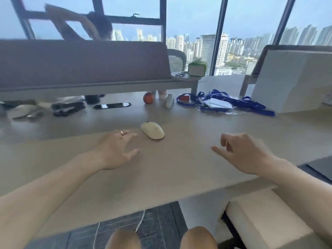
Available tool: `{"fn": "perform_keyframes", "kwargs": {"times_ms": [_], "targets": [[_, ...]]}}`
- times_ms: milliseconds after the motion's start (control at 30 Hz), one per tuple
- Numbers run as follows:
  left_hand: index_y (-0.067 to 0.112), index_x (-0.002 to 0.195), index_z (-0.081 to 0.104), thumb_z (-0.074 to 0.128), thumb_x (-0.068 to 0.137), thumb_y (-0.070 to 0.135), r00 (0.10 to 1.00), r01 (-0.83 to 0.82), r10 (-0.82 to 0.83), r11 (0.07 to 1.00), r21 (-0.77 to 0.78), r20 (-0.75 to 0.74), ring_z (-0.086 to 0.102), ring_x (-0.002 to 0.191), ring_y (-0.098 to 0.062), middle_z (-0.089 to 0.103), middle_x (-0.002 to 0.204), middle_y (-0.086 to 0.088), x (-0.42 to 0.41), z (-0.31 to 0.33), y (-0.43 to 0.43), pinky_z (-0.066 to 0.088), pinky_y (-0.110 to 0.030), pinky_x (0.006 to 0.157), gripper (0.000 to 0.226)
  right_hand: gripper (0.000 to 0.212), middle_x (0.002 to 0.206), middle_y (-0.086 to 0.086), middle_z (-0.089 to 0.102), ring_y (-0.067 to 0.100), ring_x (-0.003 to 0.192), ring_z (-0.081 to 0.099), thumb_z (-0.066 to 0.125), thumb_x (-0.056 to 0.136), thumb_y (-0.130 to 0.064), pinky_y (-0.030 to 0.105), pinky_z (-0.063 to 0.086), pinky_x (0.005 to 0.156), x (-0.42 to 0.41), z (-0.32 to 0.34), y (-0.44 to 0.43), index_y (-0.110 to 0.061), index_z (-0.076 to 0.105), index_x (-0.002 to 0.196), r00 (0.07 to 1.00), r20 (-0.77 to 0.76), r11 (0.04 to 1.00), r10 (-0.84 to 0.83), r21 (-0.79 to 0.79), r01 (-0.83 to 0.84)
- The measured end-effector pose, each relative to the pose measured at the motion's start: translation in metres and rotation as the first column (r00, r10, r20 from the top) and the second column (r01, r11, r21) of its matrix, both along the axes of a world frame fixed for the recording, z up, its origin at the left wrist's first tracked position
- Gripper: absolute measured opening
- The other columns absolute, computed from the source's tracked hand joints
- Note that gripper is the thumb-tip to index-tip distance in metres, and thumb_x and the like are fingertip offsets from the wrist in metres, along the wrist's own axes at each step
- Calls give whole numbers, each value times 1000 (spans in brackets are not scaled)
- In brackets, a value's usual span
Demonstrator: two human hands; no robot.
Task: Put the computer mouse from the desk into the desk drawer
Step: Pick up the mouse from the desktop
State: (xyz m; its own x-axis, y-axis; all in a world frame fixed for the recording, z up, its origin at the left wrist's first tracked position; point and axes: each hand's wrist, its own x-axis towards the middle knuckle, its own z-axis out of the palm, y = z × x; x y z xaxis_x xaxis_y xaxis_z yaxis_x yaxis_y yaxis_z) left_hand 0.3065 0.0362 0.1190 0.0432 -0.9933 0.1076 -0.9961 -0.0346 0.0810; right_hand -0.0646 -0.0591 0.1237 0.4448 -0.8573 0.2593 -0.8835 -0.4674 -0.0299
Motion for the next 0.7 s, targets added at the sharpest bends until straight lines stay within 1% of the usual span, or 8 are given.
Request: {"fn": "perform_keyframes", "kwargs": {"times_ms": [67, 133, 200, 300, 400, 467, 533, 700], "targets": [[29, 147, 39, 43, 86, 71, 999, -32, 32, 999, 37, -10, 36, 138, -22, 41, 153, 2, 14, -5, 1, 28, -35, 114, 75, 48, 95, -8, 67, 19, 81, 64, 41, 87, -72, 36, 53, 71, 29, 5, -10, -28, 55, 99, 998, 4, 997, 61, 39, -61], [32, 147, 37, 33, 78, 80, 996, -72, 75, 995, 70, -45, 32, 141, -20, 39, 154, 4, 26, -12, 3, 28, -39, 115, 85, 49, 108, -7, 65, 21, 91, 63, 42, 87, -71, 40, 54, 78, 61, 4, -23, -29, 55, 109, 993, -42, 991, 110, 86, -106], [33, 148, 35, 26, 71, 84, 993, -82, 89, 992, 97, -71, 29, 142, -19, 36, 156, 5, 31, -22, 4, 27, -40, 115, 92, 51, 117, -6, 61, 21, 97, 62, 43, 87, -70, 41, 54, 81, 87, -2, -31, -29, 54, 116, 990, -47, 982, 134, 143, -126], [35, 150, 30, 24, 72, 84, 992, -87, 96, 990, 112, -84, 26, 143, -19, 29, 160, 7, 33, -39, 4, 23, -40, 117, 92, 56, 130, -5, 56, 22, 107, 60, 46, 88, -68, 38, 52, 84, 119, -15, -38, -29, 51, 128, 986, -15, 967, 165, 196, -159], [38, 150, 29, 23, 76, 84, 989, -104, 109, 993, 51, -97, 23, 144, -18, 28, 160, 9, 33, -50, 4, 17, -40, 118, 87, 67, 142, -3, 48, 23, 119, 55, 51, 85, -69, 36, 48, 83, 152, -22, -50, -31, 42, 140, 979, 70, 962, 194, 181, -203], [39, 149, 30, 23, 79, 82, 990, -107, 107, 994, -1, -94, 23, 144, -15, 30, 159, 10, 32, -55, 5, 15, -39, 117, 83, 73, 147, -1, 42, 25, 129, 48, 55, 84, -69, 40, 47, 93, 177, -24, -61, -35, 36, 145, 962, 156, 952, 225, 174, -251], [39, 149, 31, 23, 80, 81, 989, -115, 111, 993, -33, -102, 24, 144, -15, 30, 159, 11, 31, -58, 5, 15, -38, 116, 80, 73, 150, 0, 37, 27, 136, 40, 58, 84, -63, 44, 44, 102, 202, -25, -71, -37, 33, 147, 941, 200, 936, 272, 173, -307], [40, 152, 24, 22, 83, 79, 992, -96, 92, 995, -36, -89, 18, 146, -15, 22, 162, 10, 35, -62, -1, 11, -38, 117, 79, 71, 152, 3, 33, 29, 139, 36, 53, 86, -61, 49, 41, 108, 242, -39, -92, -39, 31, 149, 928, 200, 918, 314, 188, -350]]}}
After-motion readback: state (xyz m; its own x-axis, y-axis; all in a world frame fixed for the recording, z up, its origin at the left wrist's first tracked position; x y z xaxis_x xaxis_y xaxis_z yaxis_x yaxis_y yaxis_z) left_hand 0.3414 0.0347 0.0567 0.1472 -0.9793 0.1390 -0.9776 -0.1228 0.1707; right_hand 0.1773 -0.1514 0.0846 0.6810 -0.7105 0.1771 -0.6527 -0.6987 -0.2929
